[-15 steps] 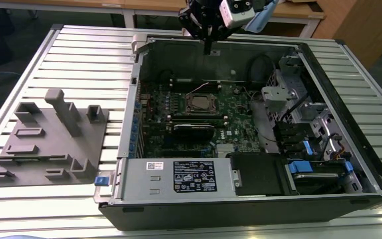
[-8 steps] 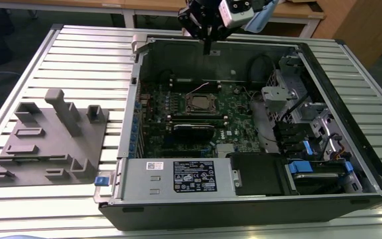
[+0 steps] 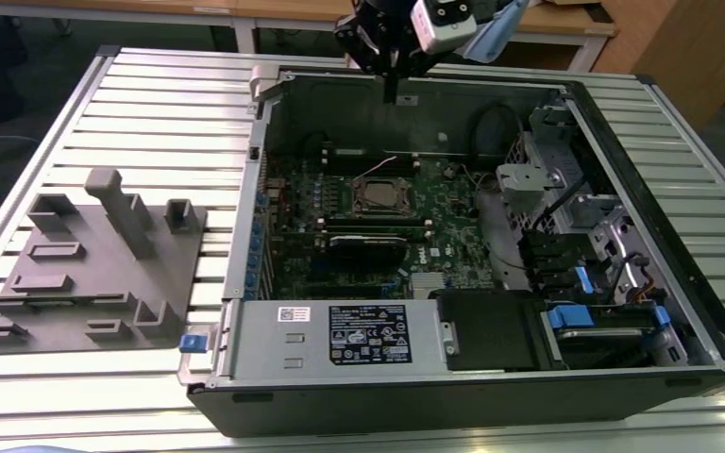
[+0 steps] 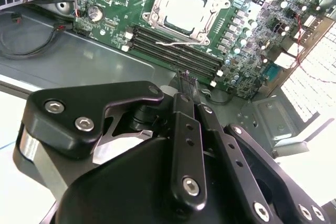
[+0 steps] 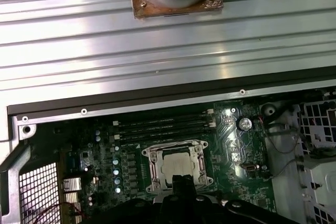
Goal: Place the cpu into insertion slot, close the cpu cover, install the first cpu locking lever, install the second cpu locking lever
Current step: 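Install the first cpu locking lever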
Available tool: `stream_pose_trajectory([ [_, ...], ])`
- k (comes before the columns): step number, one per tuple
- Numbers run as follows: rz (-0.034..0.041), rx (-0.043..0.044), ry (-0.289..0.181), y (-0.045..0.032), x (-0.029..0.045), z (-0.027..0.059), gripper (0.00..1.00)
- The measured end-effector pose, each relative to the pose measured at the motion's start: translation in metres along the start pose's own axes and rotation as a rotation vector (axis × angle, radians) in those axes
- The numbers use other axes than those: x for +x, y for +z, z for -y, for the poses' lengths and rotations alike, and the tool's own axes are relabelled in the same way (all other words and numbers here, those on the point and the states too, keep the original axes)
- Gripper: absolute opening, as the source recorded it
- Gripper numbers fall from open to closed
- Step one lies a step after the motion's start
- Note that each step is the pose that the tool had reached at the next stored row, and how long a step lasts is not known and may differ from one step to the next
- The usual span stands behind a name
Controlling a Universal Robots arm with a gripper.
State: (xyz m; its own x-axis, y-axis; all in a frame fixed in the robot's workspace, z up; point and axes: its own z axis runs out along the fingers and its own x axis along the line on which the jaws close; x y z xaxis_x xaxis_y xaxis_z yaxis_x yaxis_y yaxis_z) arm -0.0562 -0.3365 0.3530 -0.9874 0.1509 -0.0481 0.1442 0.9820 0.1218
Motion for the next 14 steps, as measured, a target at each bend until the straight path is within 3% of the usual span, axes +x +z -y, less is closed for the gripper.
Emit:
stream_pose_trajectory([
  [14,0.0000,0.0001,0.000,0.0042,0.0004,0.0005,0.10],
])
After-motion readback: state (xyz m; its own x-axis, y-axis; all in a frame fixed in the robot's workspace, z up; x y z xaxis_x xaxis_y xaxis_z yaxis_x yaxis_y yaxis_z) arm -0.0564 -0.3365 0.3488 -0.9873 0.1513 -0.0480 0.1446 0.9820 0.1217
